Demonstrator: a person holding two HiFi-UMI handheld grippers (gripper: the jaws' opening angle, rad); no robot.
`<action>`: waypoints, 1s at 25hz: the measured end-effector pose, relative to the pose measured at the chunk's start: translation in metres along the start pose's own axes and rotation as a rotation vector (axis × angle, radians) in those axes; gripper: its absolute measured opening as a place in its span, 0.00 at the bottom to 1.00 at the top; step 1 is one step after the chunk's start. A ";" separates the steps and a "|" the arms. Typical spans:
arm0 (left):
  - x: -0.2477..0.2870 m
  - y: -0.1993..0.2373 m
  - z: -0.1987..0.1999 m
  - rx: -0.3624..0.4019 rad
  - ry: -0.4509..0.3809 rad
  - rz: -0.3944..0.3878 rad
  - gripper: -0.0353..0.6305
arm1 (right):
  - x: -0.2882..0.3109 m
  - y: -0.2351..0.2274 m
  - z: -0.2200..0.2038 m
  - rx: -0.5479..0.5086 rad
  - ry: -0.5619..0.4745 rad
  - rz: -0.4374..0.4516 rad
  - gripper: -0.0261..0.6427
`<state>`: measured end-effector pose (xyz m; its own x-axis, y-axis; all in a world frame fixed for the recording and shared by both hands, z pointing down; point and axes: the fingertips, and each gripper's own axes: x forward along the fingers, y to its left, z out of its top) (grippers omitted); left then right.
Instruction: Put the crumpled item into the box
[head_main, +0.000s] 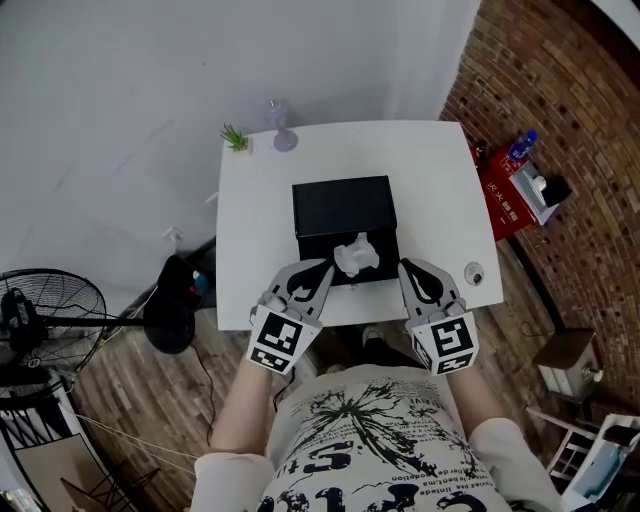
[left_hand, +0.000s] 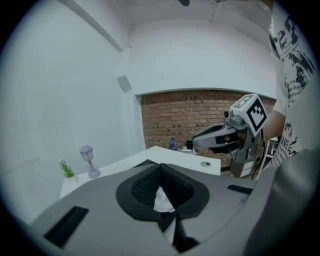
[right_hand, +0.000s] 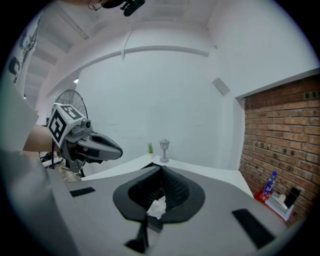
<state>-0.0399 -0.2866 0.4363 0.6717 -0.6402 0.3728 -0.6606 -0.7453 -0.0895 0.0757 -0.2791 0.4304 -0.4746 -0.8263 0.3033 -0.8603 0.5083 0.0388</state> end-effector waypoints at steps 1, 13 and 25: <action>-0.011 0.003 0.005 -0.005 -0.024 0.013 0.08 | -0.002 0.005 0.005 -0.011 -0.012 -0.003 0.06; -0.121 0.020 0.029 -0.068 -0.208 0.145 0.07 | -0.035 0.053 0.041 -0.053 -0.131 -0.044 0.06; -0.142 0.032 0.039 -0.095 -0.281 0.178 0.07 | -0.042 0.072 0.046 -0.046 -0.141 -0.034 0.06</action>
<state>-0.1438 -0.2265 0.3448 0.6003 -0.7948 0.0891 -0.7953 -0.6050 -0.0389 0.0247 -0.2191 0.3768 -0.4700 -0.8672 0.1642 -0.8681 0.4878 0.0914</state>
